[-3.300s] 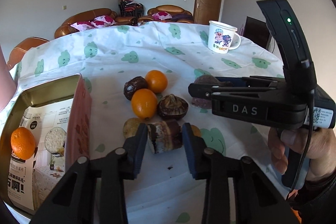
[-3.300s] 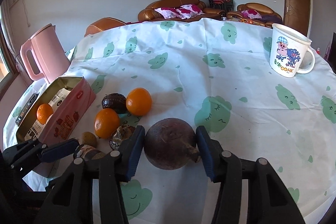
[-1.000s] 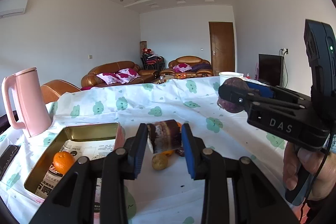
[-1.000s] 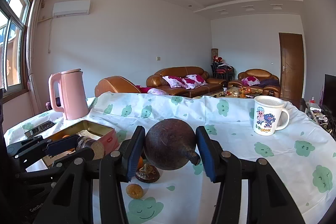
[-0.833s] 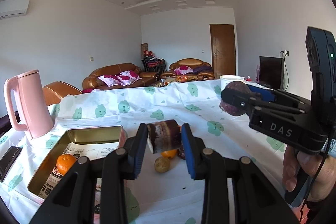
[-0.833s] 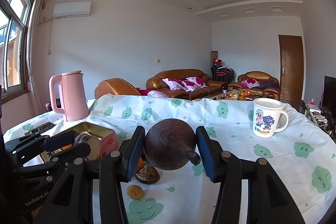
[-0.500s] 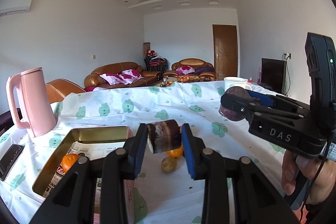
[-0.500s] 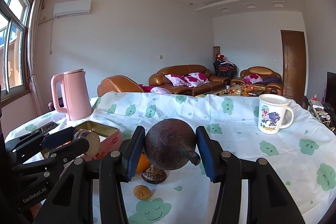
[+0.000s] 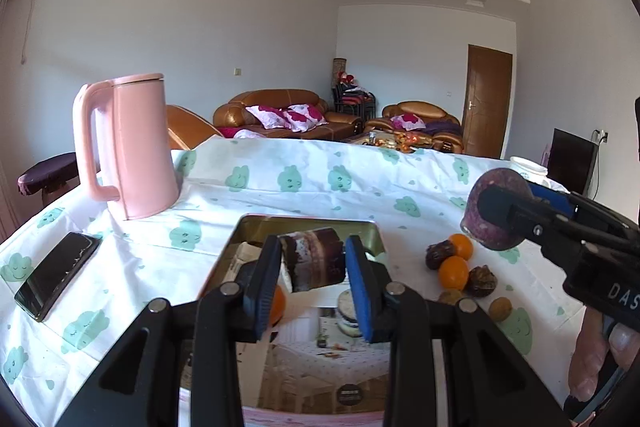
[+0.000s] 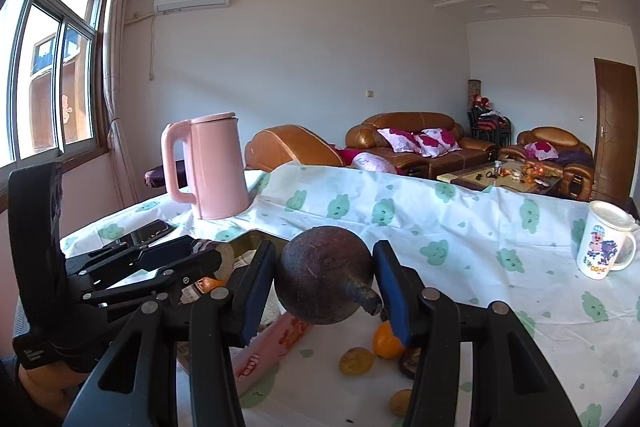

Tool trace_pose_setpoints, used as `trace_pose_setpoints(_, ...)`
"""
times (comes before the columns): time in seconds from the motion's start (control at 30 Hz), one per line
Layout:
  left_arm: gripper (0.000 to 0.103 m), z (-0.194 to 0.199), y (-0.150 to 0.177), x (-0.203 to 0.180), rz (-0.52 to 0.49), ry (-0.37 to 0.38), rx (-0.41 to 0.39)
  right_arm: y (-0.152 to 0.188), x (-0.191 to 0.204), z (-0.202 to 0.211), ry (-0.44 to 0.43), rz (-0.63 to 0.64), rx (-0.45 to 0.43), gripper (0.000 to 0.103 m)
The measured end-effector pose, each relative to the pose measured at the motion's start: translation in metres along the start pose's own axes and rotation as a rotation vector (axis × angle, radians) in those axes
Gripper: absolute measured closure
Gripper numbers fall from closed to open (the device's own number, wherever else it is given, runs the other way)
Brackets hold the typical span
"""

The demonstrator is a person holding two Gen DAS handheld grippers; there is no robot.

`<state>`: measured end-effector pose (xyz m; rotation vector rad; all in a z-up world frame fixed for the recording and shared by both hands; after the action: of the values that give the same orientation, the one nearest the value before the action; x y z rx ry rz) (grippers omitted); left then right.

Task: Organize fruits
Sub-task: 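Lower the striped cake into the tin with the left tool while the right tool places the purple fruit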

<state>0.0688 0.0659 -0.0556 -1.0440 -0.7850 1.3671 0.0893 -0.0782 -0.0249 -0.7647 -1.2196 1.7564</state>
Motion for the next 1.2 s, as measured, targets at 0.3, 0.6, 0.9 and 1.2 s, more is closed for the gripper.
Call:
trace_pose_setpoints(0.3,0.069,-0.007,0.015,0.05,0.07,-0.048,0.084,0.021,0.066,-0.035,-0.09,0.086,0.115,0.051)
trace_pose_setpoints(0.6,0.069,-0.012,0.021,0.054,0.057,-0.021,0.121,0.045,0.081,-0.058,-0.121,0.129,0.235,0.051)
trace_pose_setpoints(0.9,0.066,-0.01,0.026,0.055,0.049,-0.032,0.135,0.057,0.084,-0.055,-0.129,0.188,0.297,0.05)
trace_pose_setpoints(1.2,0.026,0.007,0.014,0.051,0.044,-0.051,0.074,0.055,0.041,-0.024,-0.069,0.141,0.238,0.038)
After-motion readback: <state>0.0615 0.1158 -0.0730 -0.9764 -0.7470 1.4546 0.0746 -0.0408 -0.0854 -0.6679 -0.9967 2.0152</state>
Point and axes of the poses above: each gripper's, at about its wrist camera, not at the fingertips, and z roughly against the way its jaws point, x to its left, y to its underside, the point moved 6 cm from there along -z, roughly the way its jaws point, and after that the axes turned 11 degrees about y, right-handed, at the moved point
